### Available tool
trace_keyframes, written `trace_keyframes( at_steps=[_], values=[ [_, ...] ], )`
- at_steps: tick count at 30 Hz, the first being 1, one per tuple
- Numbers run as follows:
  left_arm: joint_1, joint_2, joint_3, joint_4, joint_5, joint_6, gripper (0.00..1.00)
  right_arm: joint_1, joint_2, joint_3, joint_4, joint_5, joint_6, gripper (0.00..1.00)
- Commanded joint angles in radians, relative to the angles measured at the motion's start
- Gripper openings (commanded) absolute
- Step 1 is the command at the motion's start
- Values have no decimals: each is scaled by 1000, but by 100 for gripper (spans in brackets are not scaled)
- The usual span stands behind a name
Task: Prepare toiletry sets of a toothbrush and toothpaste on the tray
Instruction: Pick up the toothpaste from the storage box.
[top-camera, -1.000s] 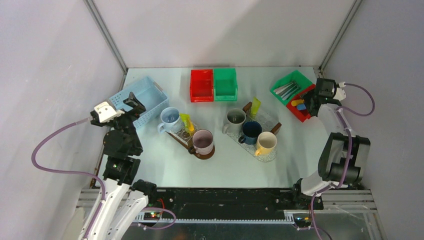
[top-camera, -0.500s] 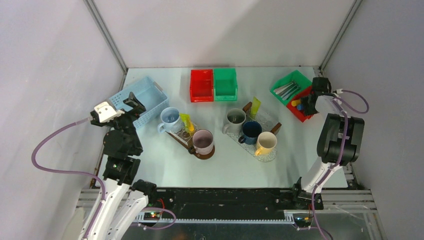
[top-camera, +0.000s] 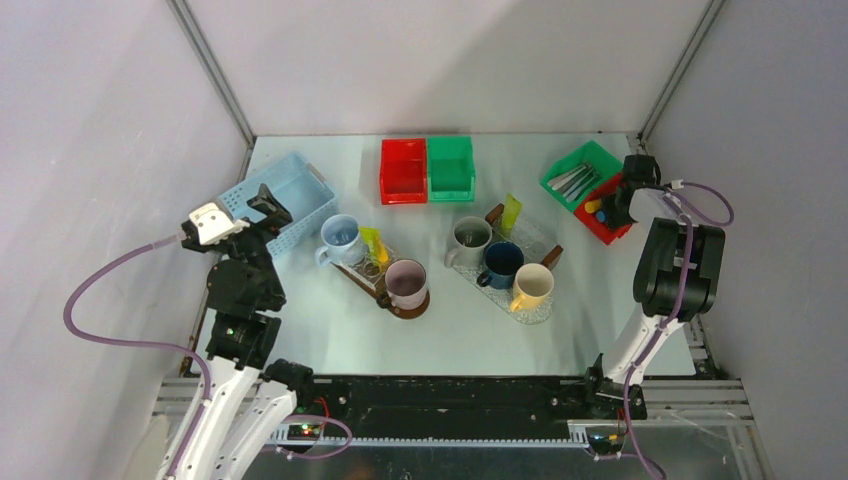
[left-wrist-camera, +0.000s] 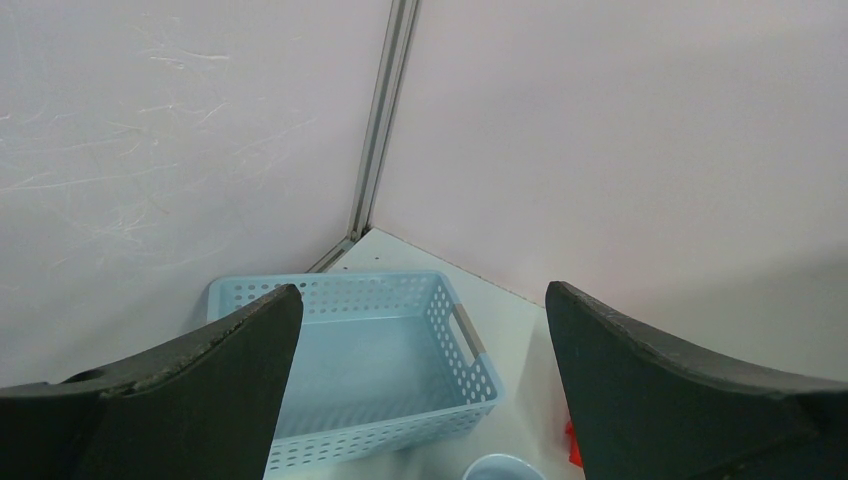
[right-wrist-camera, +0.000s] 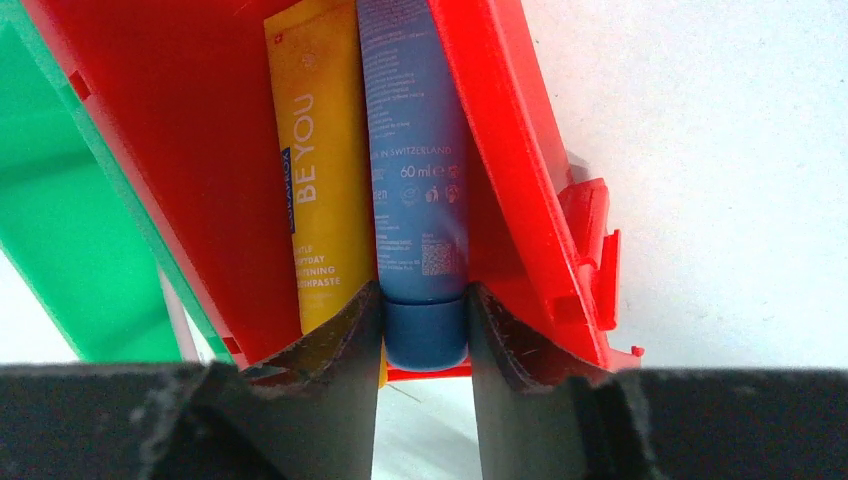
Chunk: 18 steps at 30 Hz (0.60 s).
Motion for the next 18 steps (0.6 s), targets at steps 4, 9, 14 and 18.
trace_keyframes(
  at_steps=[4,9,14,18],
  values=[
    [8,2,4,7,24,-11,98,-4,-39,6,-56,16,-16,18],
    [8,-1,25,-15,70,-43,98,-3,-147,-22,-60,21,-63,8],
    [8,11,56,-56,171,-96,98,4,-290,-63,-54,19,-114,4],
    [8,35,118,-111,258,-131,98,14,-403,-107,-22,-2,-180,0]
  ],
)
